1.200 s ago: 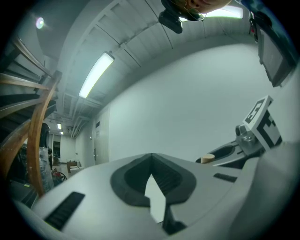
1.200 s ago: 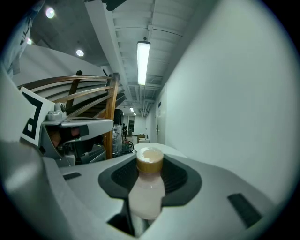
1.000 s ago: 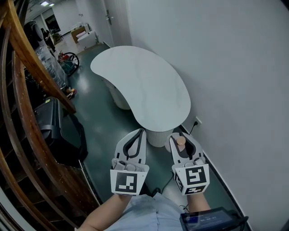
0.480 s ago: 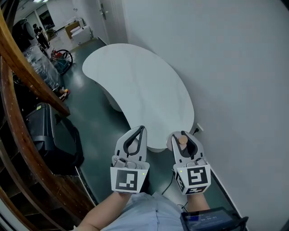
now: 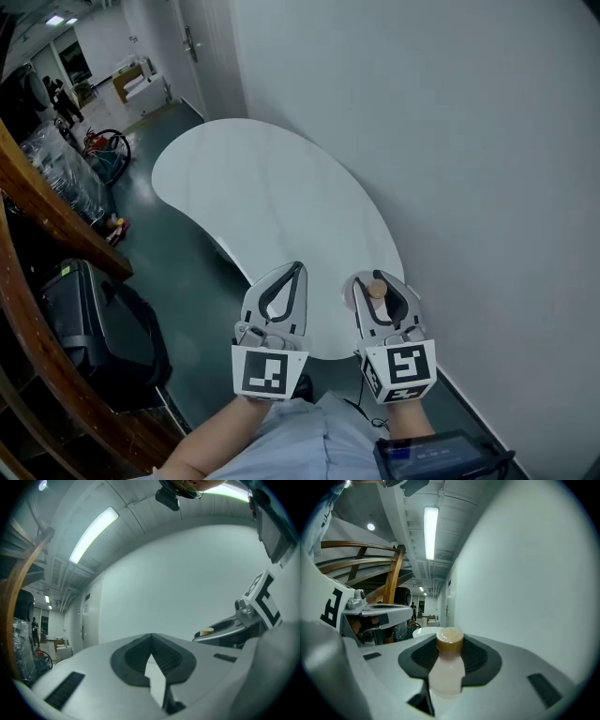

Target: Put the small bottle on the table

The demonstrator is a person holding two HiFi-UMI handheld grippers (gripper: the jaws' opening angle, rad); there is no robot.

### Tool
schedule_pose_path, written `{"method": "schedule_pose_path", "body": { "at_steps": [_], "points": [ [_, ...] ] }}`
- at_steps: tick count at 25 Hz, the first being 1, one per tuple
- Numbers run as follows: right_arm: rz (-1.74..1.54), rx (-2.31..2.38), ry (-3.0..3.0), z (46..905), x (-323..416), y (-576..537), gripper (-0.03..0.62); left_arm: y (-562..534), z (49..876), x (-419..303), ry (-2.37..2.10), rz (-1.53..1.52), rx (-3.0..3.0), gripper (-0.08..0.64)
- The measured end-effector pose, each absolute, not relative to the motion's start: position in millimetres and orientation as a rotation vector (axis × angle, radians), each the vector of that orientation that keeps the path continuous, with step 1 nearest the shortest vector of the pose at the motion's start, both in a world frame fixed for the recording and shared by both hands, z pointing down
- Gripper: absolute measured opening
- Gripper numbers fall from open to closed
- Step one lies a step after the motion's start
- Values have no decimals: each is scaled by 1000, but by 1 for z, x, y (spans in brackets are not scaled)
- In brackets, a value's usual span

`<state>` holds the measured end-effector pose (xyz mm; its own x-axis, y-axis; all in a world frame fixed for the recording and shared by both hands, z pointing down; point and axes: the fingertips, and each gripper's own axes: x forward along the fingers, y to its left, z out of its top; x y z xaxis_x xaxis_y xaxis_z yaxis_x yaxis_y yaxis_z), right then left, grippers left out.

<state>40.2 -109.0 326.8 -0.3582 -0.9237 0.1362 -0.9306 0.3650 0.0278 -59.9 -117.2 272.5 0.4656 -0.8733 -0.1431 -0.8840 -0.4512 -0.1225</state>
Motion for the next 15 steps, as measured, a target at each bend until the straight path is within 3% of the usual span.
{"method": "schedule_pose_path", "body": {
  "at_steps": [15],
  "points": [
    [122,1712,-2427,336,66,-149,124,-165,285,-22,1466,70,-2619,0]
  ]
}}
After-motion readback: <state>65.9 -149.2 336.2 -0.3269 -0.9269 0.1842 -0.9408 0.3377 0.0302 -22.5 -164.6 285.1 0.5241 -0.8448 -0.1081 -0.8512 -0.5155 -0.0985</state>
